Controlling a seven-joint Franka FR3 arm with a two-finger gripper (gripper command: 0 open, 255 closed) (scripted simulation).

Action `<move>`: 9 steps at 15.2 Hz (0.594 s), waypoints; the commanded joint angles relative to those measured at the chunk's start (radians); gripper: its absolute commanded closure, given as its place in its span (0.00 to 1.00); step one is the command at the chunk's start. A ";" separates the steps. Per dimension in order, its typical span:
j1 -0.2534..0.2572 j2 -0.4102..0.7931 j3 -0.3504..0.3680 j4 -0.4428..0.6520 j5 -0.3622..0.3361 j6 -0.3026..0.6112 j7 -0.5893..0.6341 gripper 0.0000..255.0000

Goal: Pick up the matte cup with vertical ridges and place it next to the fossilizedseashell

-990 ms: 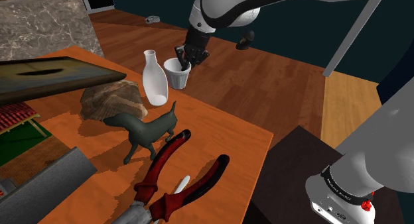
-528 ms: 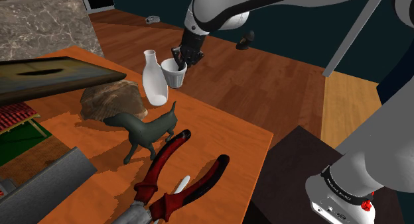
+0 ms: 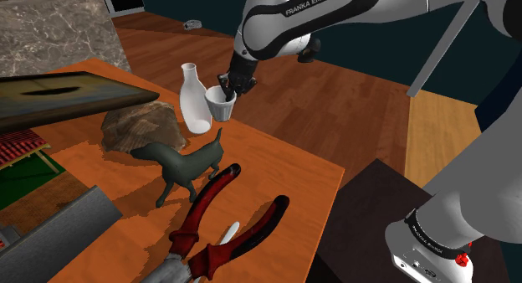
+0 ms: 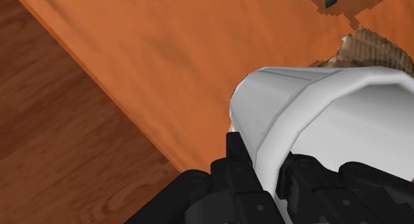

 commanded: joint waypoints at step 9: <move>0.004 0.068 0.000 -0.051 0.001 0.118 -0.017 1.00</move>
